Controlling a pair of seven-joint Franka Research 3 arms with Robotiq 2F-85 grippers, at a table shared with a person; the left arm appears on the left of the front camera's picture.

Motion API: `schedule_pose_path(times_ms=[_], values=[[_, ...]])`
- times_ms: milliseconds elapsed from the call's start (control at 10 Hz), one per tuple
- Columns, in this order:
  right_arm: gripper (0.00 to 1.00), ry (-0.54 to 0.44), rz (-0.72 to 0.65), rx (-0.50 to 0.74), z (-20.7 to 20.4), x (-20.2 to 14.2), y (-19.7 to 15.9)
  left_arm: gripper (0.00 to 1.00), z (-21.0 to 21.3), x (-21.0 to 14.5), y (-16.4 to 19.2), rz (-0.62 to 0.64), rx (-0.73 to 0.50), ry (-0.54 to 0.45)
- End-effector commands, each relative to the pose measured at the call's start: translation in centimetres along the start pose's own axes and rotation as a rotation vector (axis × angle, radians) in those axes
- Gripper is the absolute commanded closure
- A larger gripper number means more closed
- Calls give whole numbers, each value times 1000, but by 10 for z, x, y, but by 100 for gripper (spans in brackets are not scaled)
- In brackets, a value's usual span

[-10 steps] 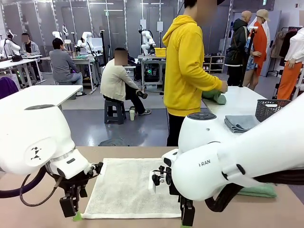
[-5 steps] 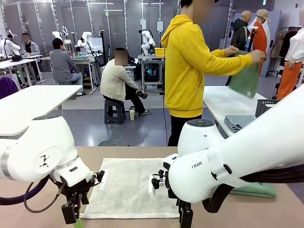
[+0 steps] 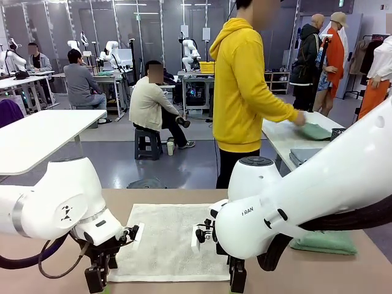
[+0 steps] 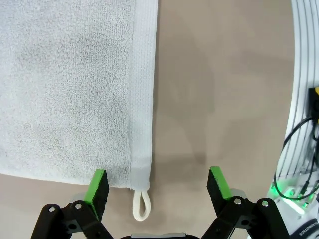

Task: Fold the towels and place them in the basket.
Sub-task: When a person lays out a Towel with hook on the table, fold it in half twice.

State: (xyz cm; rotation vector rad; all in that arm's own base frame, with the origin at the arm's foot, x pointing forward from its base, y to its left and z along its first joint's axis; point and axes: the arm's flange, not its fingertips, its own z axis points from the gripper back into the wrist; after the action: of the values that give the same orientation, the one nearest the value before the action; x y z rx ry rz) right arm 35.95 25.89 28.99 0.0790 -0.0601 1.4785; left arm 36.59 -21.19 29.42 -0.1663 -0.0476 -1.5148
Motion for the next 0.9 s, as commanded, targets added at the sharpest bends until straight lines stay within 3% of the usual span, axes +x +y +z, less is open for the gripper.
schedule_pose_path(times_ms=[0, 800], values=[[0, -13, 24, -23, -6, 0, -5, 0, -9, 1, 7, -9, 2, -30], [0, 49, 12, 1, -9, 0, -4, 4, -13, 0, 5, 0, -2, -26]])
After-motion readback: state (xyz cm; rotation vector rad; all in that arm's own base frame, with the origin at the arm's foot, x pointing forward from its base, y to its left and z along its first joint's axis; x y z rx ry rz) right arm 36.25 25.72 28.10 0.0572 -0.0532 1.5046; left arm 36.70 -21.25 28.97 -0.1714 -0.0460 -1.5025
